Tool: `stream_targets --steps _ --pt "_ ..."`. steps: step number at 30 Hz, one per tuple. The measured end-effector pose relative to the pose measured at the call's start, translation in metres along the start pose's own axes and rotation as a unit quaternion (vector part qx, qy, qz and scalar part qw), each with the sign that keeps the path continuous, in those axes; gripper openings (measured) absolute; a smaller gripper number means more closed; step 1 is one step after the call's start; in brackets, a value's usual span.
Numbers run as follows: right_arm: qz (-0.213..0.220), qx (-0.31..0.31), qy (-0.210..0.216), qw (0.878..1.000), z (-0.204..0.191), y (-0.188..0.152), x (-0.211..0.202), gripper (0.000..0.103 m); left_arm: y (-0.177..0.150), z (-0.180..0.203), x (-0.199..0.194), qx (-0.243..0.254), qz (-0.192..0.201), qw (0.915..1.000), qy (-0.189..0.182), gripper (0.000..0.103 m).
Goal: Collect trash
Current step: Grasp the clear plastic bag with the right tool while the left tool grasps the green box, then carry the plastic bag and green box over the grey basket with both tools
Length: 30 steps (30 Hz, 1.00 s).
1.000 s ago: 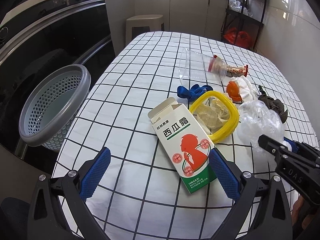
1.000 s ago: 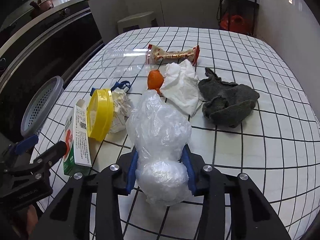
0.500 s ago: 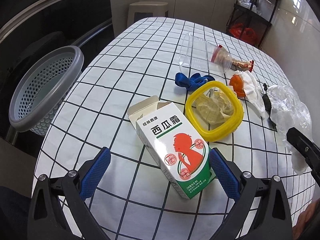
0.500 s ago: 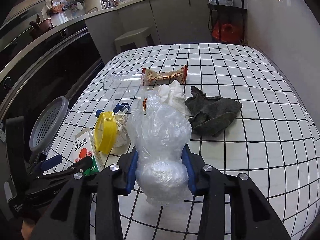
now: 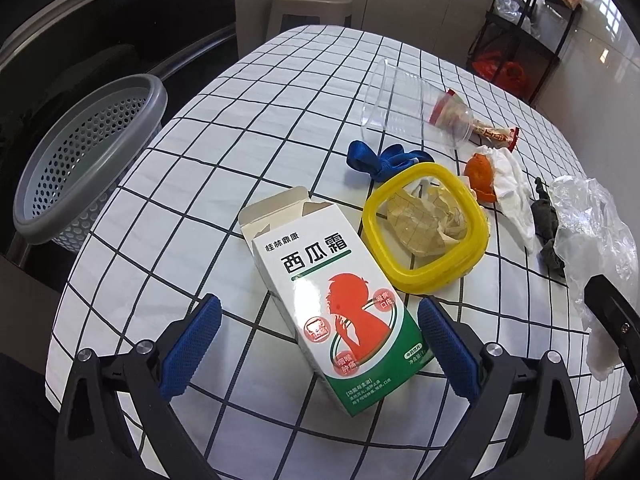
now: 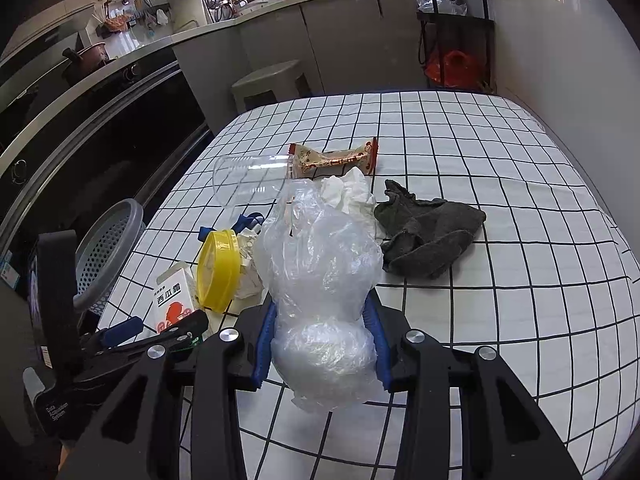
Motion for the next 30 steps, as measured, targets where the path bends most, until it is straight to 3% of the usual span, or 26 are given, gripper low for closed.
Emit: stream_targets --steps 10,12,14,17,23,30 --pt "0.001 0.007 0.000 1.000 0.003 0.001 -0.001 0.039 -0.006 -0.006 0.005 0.005 -0.008 0.9999 -0.011 0.096" --pt "0.002 0.006 0.001 1.000 0.002 0.001 -0.001 0.039 -0.007 -0.008 0.002 0.012 0.000 0.9998 -0.017 0.088" --pt "0.002 0.005 0.002 1.000 0.001 0.000 -0.001 0.039 -0.006 -0.010 -0.003 0.024 0.006 0.9995 -0.017 0.068" --pt "0.000 0.003 0.003 1.000 -0.001 0.000 0.000 0.039 -0.005 -0.016 -0.006 0.031 0.009 0.9990 -0.030 0.058" --pt "0.005 -0.001 0.002 1.000 -0.009 -0.001 -0.002 0.039 -0.002 -0.035 -0.021 0.046 0.025 0.9980 -0.036 0.056" --pt "0.030 -0.012 0.025 0.999 -0.040 0.007 -0.015 0.039 0.024 -0.066 -0.058 0.062 0.081 0.9943 -0.032 0.056"
Point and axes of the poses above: each gripper's, at about its wrist camera, not at the fingertips, and x roughly the way its jaws point, z to its right, y to its top, the point moved 3 cm from there along x, roughly the way its jaws point, and after that the axes turned 15 degrees about z, right-handed, at the moved point
